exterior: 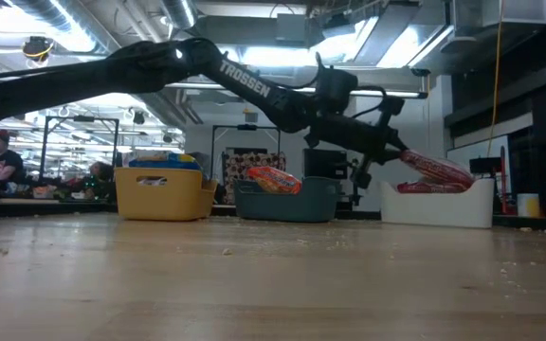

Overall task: Sort Maruchan noodles
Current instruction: Put the red noodle pack into the white bin, then return to Home Position

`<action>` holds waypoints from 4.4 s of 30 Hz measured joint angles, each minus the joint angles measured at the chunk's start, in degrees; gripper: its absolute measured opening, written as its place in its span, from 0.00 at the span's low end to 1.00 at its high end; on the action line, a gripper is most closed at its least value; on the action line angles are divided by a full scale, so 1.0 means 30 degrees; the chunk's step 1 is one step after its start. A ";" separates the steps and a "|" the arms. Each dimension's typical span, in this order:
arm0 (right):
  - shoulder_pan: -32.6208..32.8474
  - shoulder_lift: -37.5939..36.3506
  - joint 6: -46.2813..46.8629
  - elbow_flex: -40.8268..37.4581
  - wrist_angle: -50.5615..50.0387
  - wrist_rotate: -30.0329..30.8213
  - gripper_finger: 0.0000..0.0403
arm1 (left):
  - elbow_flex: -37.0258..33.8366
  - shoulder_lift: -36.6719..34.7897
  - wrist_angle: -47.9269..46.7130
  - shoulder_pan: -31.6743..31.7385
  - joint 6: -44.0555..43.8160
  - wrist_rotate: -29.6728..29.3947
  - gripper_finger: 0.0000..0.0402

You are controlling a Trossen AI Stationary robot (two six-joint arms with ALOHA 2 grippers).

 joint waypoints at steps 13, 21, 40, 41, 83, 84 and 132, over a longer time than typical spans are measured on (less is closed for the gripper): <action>0.0000 0.0000 -0.0437 -0.0004 0.0000 -0.0582 0.52 | 0.0000 0.0000 0.0244 -0.0033 0.3221 -0.0462 0.28; 0.0000 0.0000 -0.0437 -0.0004 0.0000 -0.0883 0.52 | 0.0000 -0.0029 0.1429 0.0572 0.3963 -0.1031 0.44; 0.0000 0.0015 -0.2691 -0.0717 0.7377 -0.0625 0.52 | 0.0590 -0.2970 0.8024 0.2208 -0.1654 0.5932 0.44; 0.0000 0.0015 -0.2937 -0.0665 0.7575 -0.0623 0.52 | 0.0583 -0.3457 0.8729 0.2228 -0.2172 0.6619 0.44; 0.0000 -0.4663 -0.1499 -1.1841 1.7913 -0.9080 0.52 | -0.7486 -2.7298 -1.7242 -0.7441 1.6963 -0.5126 0.44; 0.0000 -0.4668 -0.1419 -1.2274 1.8413 -0.9188 0.52 | -0.8927 -2.8393 -1.7198 -0.7998 1.6886 -0.6048 0.44; 0.4076 -0.4912 0.2064 -2.3041 3.1364 -1.1219 0.52 | -4.4209 -5.1306 0.0025 -1.0434 1.2818 -0.5993 0.44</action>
